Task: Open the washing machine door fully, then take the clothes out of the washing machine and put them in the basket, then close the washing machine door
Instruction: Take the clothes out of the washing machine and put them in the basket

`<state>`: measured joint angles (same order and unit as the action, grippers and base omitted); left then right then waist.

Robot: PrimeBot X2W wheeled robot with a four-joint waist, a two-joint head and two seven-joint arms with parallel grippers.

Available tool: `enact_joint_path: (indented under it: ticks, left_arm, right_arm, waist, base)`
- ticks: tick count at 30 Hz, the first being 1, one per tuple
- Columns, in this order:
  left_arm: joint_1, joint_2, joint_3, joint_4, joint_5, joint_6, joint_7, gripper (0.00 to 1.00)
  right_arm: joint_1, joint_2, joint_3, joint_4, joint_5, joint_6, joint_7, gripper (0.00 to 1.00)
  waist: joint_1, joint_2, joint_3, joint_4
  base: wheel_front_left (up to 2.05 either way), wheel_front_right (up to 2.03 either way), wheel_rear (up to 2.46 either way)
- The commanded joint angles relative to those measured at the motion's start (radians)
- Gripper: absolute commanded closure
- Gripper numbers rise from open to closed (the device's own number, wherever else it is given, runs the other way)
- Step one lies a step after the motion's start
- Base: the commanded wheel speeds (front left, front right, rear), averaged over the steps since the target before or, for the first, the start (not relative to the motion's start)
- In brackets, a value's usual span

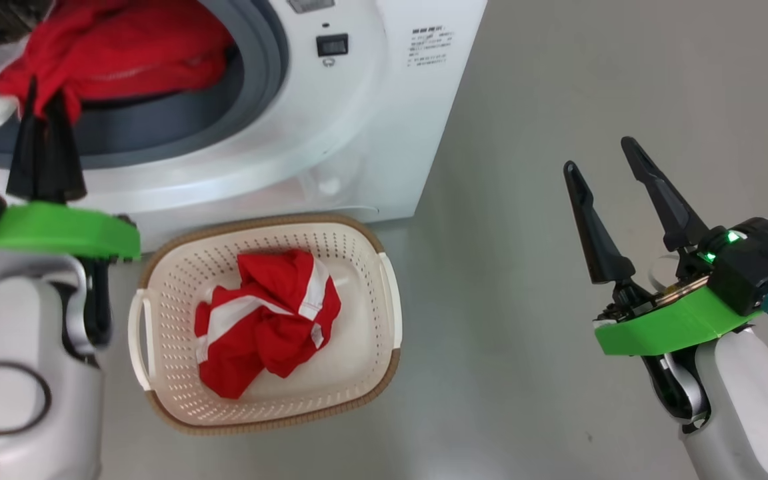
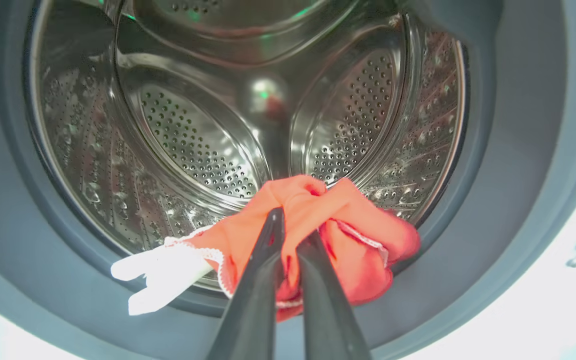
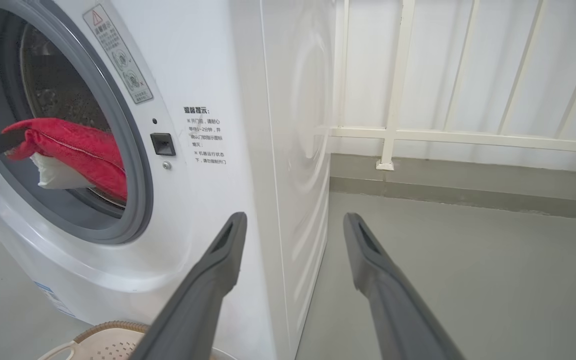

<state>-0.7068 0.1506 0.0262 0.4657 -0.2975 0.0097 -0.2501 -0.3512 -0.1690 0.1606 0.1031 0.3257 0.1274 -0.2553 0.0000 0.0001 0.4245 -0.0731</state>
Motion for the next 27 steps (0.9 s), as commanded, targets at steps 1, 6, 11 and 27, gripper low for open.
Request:
enact_joint_path:
  ticks: [1,6,11,27]
  left_arm:
    - [0.041,0.028,0.035,-0.058,0.018,0.006,-0.012,1.0]
    - [0.127,0.0,0.041,-0.127,0.027,-0.004,-0.012,1.0]
    - [0.184,-0.016,0.052,-0.181,0.03,-0.014,-0.012,1.0]
    - [0.404,-0.064,0.04,-0.429,0.025,-0.015,0.004,1.0]
  right_arm:
    - [0.024,0.005,0.017,-0.018,0.009,0.003,-0.006,0.0]
    - [0.056,0.005,0.003,-0.01,0.006,0.003,-0.006,0.0]
    - [0.075,0.006,0.005,-0.006,0.001,0.003,-0.006,0.0]
    - [0.139,0.019,0.026,0.023,-0.004,0.003,-0.006,0.0]
  waist:
    - [0.0,-0.0001,-0.035,0.005]
    - [0.0,-0.0001,-0.084,0.024]
    - [0.0,-0.0001,-0.122,0.033]
    - [0.0,-0.0001,-0.271,0.045]
  base:
    - [0.0,0.0,0.0]
    - [0.0,0.0,0.0]
    - [0.0,0.0,0.0]
    - [0.0,0.0,0.0]
